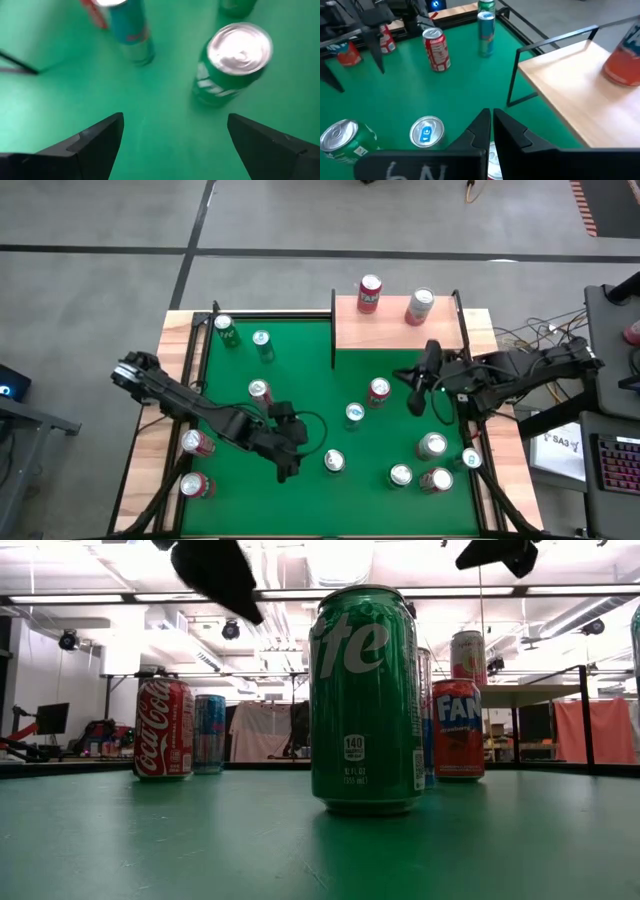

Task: Place canned beverage on shelf
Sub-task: Put the top red-white soda can on the shelf

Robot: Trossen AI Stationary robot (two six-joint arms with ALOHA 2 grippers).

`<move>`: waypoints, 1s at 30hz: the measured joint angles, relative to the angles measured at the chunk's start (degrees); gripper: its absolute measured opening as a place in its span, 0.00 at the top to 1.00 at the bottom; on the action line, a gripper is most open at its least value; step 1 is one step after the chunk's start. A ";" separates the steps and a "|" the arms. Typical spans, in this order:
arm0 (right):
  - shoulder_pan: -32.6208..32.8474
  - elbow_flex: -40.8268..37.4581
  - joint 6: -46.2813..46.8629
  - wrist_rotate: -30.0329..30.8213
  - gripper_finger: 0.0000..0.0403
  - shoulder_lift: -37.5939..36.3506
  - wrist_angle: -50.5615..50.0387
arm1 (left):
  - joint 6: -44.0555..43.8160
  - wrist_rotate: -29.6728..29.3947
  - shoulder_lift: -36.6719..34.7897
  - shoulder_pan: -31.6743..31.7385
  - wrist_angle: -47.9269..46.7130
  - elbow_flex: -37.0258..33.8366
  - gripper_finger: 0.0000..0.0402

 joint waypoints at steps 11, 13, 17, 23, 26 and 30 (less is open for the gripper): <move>3.77 -4.78 -1.91 -0.12 0.97 0.00 8.39 | 3.63 0.31 7.15 -2.01 -0.85 7.59 0.15; 4.80 -6.01 -2.52 -0.20 0.97 0.00 11.11 | 2.35 0.40 6.99 -2.18 -2.38 8.37 0.15; 6.80 -8.06 -4.14 -0.24 0.97 0.15 13.37 | -2.87 0.39 5.86 -2.21 -12.29 11.49 0.15; 7.33 -9.17 -4.15 -0.20 0.97 0.41 14.95 | -10.26 -0.12 5.63 -1.92 -33.21 17.91 0.15; 7.33 -9.20 -4.15 -0.15 0.97 0.39 15.19 | -13.06 -0.18 5.45 -1.13 -43.95 20.12 0.15; 7.33 -9.22 -4.13 -0.17 0.97 0.47 15.35 | -16.20 -0.17 4.10 1.27 -54.24 20.60 0.15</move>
